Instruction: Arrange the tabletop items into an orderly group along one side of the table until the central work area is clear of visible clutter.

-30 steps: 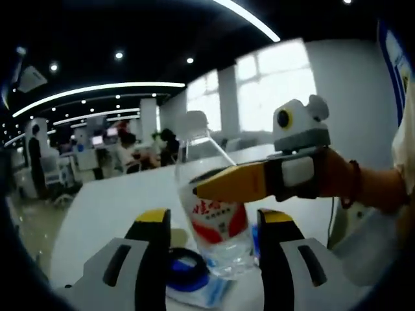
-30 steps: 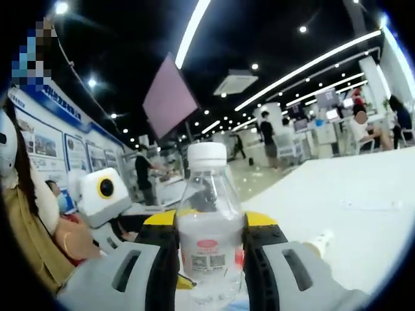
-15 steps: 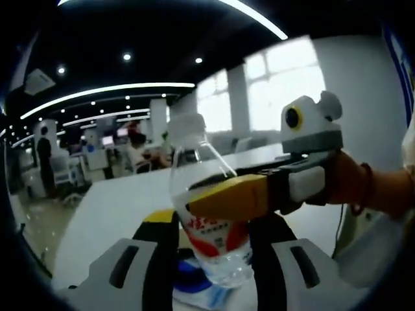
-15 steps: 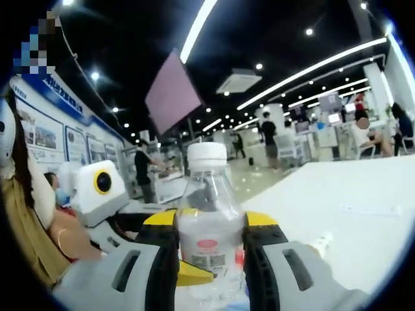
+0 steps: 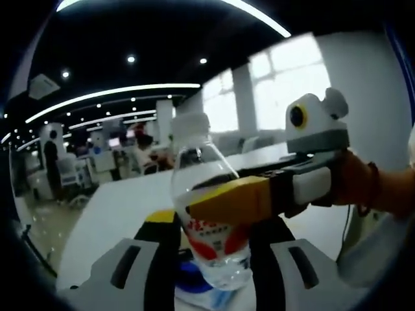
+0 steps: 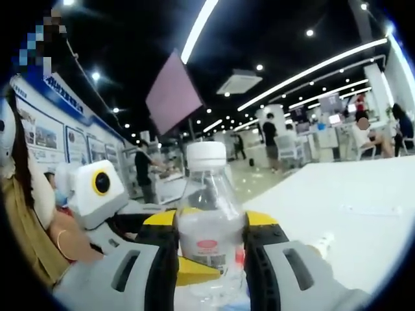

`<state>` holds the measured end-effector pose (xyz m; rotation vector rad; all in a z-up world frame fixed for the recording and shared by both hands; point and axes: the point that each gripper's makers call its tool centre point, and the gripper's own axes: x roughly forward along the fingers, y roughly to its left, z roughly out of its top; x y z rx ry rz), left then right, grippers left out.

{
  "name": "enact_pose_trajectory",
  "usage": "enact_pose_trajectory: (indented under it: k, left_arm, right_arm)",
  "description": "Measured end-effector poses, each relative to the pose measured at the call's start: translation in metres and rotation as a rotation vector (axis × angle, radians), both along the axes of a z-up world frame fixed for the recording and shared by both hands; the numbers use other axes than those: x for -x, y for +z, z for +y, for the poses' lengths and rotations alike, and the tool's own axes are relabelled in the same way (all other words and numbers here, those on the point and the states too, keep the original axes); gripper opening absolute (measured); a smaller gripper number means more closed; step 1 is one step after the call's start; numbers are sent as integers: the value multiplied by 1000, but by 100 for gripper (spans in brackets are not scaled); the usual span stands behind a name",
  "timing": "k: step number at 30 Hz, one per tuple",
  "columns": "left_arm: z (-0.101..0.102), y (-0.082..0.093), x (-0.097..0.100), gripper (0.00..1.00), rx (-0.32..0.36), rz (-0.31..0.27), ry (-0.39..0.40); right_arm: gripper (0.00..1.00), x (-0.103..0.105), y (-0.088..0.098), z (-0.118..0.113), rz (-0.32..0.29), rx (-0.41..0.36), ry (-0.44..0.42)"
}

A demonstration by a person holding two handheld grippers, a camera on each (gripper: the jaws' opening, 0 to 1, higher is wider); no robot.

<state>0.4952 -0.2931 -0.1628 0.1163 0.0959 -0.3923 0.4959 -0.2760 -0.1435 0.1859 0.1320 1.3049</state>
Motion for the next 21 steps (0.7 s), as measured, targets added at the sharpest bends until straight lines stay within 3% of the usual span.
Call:
enact_pose_trajectory:
  k: [10, 15, 21]
  left_arm:
    - [3, 6, 1, 36, -33, -35, 16]
    - [-1, 10, 2, 36, -40, -51, 2]
    - [-1, 8, -1, 36, -48, -44, -4]
  right_arm:
    - [42, 0, 4, 3, 39, -40, 13]
    - [65, -6, -2, 1, 73, -21, -12]
    - [74, -14, 3, -9, 77, -40, -42]
